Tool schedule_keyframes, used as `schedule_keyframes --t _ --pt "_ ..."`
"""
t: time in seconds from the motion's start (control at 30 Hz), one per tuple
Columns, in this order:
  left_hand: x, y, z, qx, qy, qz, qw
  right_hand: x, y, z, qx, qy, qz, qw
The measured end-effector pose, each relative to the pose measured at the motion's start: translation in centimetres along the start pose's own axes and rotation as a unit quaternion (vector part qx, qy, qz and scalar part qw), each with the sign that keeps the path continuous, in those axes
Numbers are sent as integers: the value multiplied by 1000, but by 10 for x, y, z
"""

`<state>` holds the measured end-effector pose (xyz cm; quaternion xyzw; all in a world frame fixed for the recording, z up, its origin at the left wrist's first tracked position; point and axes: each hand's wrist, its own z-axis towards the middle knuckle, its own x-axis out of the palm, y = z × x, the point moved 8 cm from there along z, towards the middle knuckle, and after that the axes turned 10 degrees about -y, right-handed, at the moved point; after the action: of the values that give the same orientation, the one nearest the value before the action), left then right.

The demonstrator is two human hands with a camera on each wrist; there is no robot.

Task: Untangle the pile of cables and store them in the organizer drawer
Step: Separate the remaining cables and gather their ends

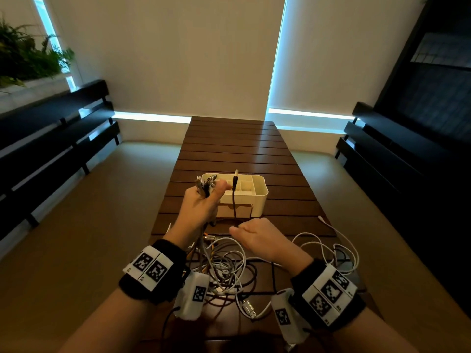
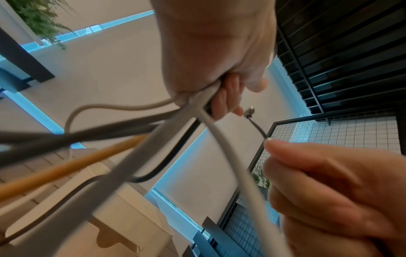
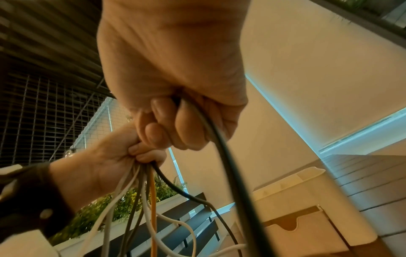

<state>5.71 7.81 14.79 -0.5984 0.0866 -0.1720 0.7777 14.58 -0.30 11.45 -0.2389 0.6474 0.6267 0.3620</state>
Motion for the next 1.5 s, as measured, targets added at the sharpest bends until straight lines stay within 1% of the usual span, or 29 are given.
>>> schedule_keyframes --t 0.1,0.2,0.3,0.37,0.43,0.5,0.53,0.6,0.67,0.7,0.77,0.8,0.83,0.9,0.93,0.97,1.0,1.03,1.07,1.13,1.2,1.23,1.3,1.37,1.43,1.47,1.5 --pt "2 -1 0 -4 -3 5 1000 10 7 -1 -29 39 -69 996" --pt "4 0 0 -2 -13 20 1000 15 10 -1 -30 59 -103 992" --pt "0 4 4 1 -43 5 999 14 15 2 -54 41 -84 994" --pt "-3 3 5 -14 -56 -25 998 14 14 2 -64 38 -21 997" --pt "-13 -4 8 -50 -80 -114 989 17 -1 -3 -37 70 59 995" --pt "-31 -16 17 -71 -108 -198 972 17 -31 -12 31 94 125 987" --pt "-42 -23 22 -73 -119 -229 963 16 -47 -17 62 93 133 985" --pt "-64 -36 34 -62 -144 -277 948 10 -80 -23 109 81 99 986" --pt "-85 -45 42 -48 -178 -304 935 3 -112 -29 127 66 53 988" --pt "-93 -47 45 -40 -196 -316 927 1 -127 -31 143 59 48 987" --pt "-102 -48 48 -35 -221 -319 921 -11 -154 -36 165 12 42 985" --pt "-102 -48 46 -35 -222 -306 925 -17 -163 -35 170 -22 24 985" --pt "-98 -47 44 -35 -208 -286 935 -23 -167 -34 169 -52 -5 984" --pt "-77 -46 37 -36 -133 -216 967 -33 -162 -29 159 -103 -53 980" --pt "-60 -45 32 -33 -83 -158 983 -37 -155 -26 154 -121 -75 978" --pt "-41 -42 24 -24 -31 -76 996 -40 -145 -24 153 -135 -99 974" --pt "-22 -37 16 -17 15 14 1000 -43 -135 -22 152 -145 -126 970" --pt "-5 -27 8 -21 47 85 995 -45 -123 -20 148 -156 -158 964" --pt "9 -13 1 -38 68 128 989 -47 -108 -17 136 -166 -192 958" --pt "38 12 -16 -72 127 176 973 -44 -77 -12 92 -168 -243 951" --pt "59 27 -28 -71 173 229 955 -40 -53 -9 60 -167 -254 951" --pt "62 31 -28 -73 174 234 954 -40 -48 -9 53 -170 -247 952" --pt "55 31 -23 -81 147 230 959 -40 -44 -11 30 -177 -234 955" --pt "48 26 -19 -83 137 219 962 -35 -46 -12 -9 -166 -210 963" --pt "41 18 -19 -97 139 167 971 -30 -50 -12 -33 -140 -145 979" --pt "34 11 -19 -106 125 134 977 -31 -55 -12 -34 -140 -110 983" --pt "26 4 -17 -112 104 87 984 -33 -65 -11 -21 -141 -79 987"
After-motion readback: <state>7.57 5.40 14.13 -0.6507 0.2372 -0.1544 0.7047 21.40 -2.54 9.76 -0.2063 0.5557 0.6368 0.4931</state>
